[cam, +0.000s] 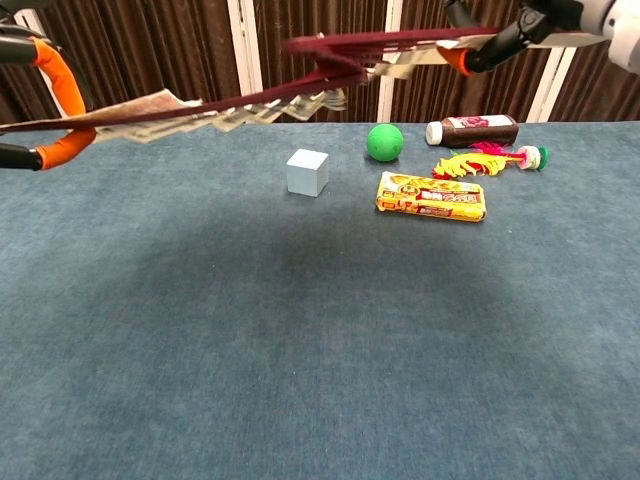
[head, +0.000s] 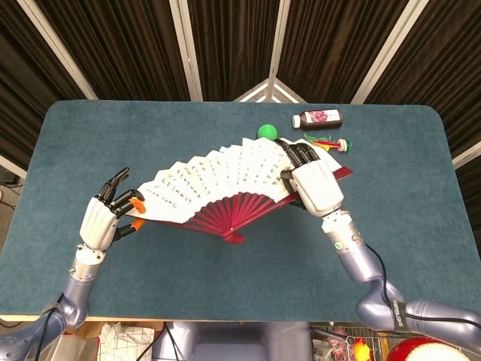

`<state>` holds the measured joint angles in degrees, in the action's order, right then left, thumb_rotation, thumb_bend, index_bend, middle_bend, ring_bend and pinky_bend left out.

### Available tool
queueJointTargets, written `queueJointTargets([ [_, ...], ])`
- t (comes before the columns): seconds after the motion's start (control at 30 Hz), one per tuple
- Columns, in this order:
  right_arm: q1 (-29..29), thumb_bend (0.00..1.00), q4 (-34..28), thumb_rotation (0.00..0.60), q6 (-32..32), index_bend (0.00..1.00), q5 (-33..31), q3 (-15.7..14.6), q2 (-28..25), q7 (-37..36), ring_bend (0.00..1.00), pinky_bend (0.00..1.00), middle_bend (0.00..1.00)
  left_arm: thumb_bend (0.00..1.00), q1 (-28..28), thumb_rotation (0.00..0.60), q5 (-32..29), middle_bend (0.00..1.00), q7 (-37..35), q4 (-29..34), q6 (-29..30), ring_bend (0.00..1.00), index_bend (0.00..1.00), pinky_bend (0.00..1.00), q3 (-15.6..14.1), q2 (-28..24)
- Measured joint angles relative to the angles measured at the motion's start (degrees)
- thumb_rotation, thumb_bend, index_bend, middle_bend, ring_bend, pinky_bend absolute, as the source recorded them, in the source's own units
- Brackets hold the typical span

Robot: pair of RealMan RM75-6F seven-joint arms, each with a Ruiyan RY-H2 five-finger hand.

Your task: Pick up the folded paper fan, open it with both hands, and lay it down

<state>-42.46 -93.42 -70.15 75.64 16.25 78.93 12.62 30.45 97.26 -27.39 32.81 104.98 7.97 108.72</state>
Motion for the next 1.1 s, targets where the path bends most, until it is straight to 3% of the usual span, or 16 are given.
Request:
queueJointTargets([
  [0.93,3.18,0.47,11.45,0.600,1.37,0.96,-0.43,-2.49,3.34,-6.74,0.21,0.20,0.16,0.47,2.47,0.600,1.17,0.47,10.89,-5.40,-0.94,0.08,0.65,0.23,-4.38,3.05],
  [1.03,3.37,0.47,12.85,0.600,2.19,0.77,-0.49,-3.14,4.21,-7.37,0.20,0.20,0.15,0.47,2.61,0.600,1.34,0.44,11.86,-5.86,-0.84,0.08,0.61,0.22,-4.73,3.47],
  [1.1,3.49,0.47,13.72,0.600,3.13,0.54,-0.60,-3.69,4.68,-7.73,0.17,0.17,0.14,0.47,2.68,0.600,1.44,0.41,12.12,-5.99,-0.87,0.08,0.57,0.21,-5.08,3.66],
])
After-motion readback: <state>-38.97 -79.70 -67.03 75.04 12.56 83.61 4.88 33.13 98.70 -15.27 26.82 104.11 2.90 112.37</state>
